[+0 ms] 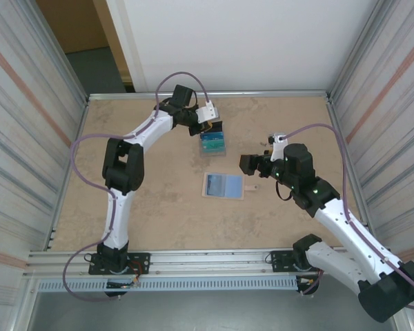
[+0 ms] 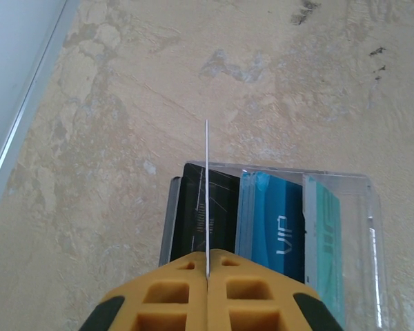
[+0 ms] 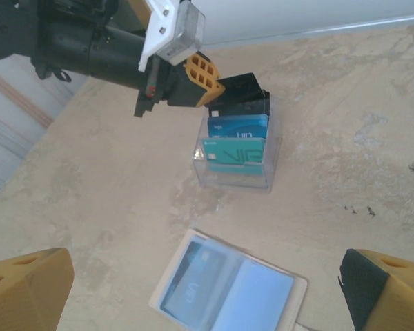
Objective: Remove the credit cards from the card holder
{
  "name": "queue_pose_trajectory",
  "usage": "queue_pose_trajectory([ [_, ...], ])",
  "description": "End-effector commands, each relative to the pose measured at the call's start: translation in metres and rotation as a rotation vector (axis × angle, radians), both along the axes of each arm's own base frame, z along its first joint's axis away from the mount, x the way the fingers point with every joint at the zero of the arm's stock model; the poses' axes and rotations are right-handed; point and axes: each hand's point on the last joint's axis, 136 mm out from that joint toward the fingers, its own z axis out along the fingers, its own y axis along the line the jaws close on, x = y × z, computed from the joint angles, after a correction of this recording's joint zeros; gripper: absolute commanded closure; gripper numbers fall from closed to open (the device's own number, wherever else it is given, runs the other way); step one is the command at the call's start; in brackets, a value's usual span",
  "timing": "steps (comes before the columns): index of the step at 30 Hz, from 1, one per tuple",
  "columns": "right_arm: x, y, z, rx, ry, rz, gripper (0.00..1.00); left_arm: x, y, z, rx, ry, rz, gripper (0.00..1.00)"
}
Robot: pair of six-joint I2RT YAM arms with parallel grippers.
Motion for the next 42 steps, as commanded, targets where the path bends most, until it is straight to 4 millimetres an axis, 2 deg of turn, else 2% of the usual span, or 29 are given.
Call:
queue_pose_trajectory([
  [1,-0.001,-0.002,0.006,0.02,-0.021,-0.024,0.01,0.009,0.0,0.0,-0.005,-0.024,-0.017,1.0],
  [12,-0.006,-0.006,0.006,0.016,-0.026,-0.032,0.01,0.019,0.001,-0.01,0.01,-0.025,0.0,0.99],
  [15,-0.007,-0.006,0.005,0.015,-0.024,-0.034,0.01,0.02,0.001,-0.011,0.012,-0.026,0.011,0.91],
  [20,-0.008,-0.006,0.006,0.015,-0.029,-0.034,0.01,0.02,0.003,-0.01,0.02,-0.03,0.018,0.86],
  [21,-0.008,-0.006,0.006,0.014,-0.028,-0.033,0.01,0.02,0.004,-0.009,0.019,-0.031,0.018,0.81],
  [26,-0.008,-0.006,0.006,0.013,-0.029,-0.033,0.01,0.019,0.005,-0.008,0.021,-0.035,0.022,0.8],
  [30,-0.008,-0.006,0.003,0.006,-0.021,-0.032,0.01,0.018,0.004,-0.001,0.007,-0.037,0.03,0.8],
  [34,-0.008,-0.005,-0.002,-0.009,0.005,-0.036,0.0,0.012,0.003,0.022,-0.046,-0.052,0.044,0.78],
  [35,-0.008,-0.005,-0.005,-0.016,0.016,-0.043,0.01,0.01,0.004,0.029,-0.059,-0.058,0.056,0.75],
  [38,-0.005,-0.004,-0.013,-0.055,0.056,-0.068,0.06,0.003,0.009,0.053,-0.107,-0.079,0.105,0.51],
  [42,-0.003,0.003,-0.03,-0.13,0.121,-0.101,0.14,-0.01,0.024,0.082,-0.167,-0.124,0.199,0.26],
])
